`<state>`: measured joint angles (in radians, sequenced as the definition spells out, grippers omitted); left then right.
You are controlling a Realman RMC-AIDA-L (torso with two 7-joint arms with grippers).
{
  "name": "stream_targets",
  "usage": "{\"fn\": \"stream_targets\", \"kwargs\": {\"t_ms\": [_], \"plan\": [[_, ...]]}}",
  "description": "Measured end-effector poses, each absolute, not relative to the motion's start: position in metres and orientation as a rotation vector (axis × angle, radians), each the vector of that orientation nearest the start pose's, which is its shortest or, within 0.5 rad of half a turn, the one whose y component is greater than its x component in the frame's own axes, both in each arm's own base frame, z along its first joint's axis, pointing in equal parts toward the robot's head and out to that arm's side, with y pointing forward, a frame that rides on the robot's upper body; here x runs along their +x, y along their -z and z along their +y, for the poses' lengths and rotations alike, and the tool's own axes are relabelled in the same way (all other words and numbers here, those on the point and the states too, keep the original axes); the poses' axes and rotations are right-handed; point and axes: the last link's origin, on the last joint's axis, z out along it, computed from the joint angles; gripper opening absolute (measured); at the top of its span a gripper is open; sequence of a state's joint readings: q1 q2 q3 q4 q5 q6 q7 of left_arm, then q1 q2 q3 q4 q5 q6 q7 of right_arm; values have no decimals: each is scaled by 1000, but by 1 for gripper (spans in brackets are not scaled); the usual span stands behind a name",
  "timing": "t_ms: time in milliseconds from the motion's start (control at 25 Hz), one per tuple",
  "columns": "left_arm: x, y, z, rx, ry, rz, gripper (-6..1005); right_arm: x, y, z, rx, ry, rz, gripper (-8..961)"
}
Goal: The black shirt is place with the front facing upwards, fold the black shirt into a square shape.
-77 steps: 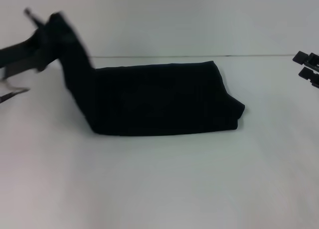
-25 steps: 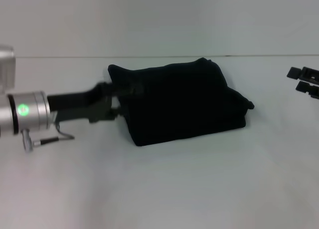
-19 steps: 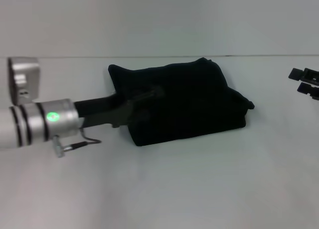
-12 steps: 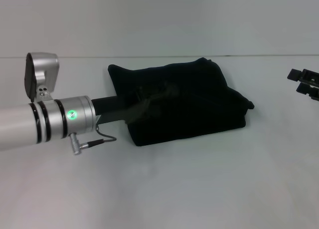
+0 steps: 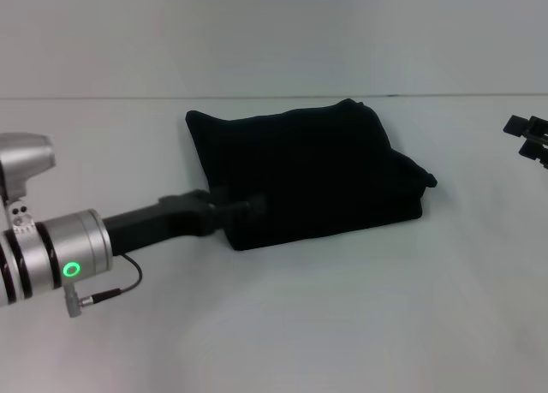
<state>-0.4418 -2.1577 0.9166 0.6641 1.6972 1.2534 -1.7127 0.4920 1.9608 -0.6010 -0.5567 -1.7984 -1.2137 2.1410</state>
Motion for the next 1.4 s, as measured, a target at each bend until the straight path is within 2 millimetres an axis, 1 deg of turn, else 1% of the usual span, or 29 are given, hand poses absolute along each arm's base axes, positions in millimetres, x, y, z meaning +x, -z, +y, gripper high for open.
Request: {"fn": "stream_targets", "kwargs": {"t_ms": [80, 160, 200, 280, 360, 440, 600, 760, 1000, 1160, 1400], "plan": [[-264, 33, 344, -2298, 917, -1285, 948, 327, -68, 369, -1838, -985, 1658, 743], [-268, 31, 348, -2202, 976, -1480, 947, 327, -67, 369, -1840, -984, 1662, 743], [-270, 30, 349, -2129, 1008, -1641, 947, 326, -67, 369, -1844, -983, 1663, 743], [-274, 31, 349, -2025, 1021, -1875, 946, 324, -66, 370, -1852, -985, 1664, 743], [-277, 32, 349, -1929, 1009, -2054, 945, 324, -66, 369, -1855, -990, 1666, 743], [-280, 33, 348, -1864, 1006, -2139, 943, 323, -67, 369, -1857, -994, 1667, 743], [-287, 39, 346, -1774, 985, -2224, 940, 323, -67, 369, -1859, -997, 1664, 742], [-289, 53, 349, -1716, 929, -2261, 937, 322, -67, 370, -1863, -998, 1657, 742], [-279, 68, 358, -1726, 873, -2243, 932, 322, -67, 371, -1865, -994, 1652, 742], [-275, 75, 361, -1730, 831, -2248, 929, 323, -67, 370, -1858, -992, 1653, 742], [-275, 75, 362, -1740, 830, -2225, 924, 326, -69, 368, -1847, -991, 1652, 742]]}}
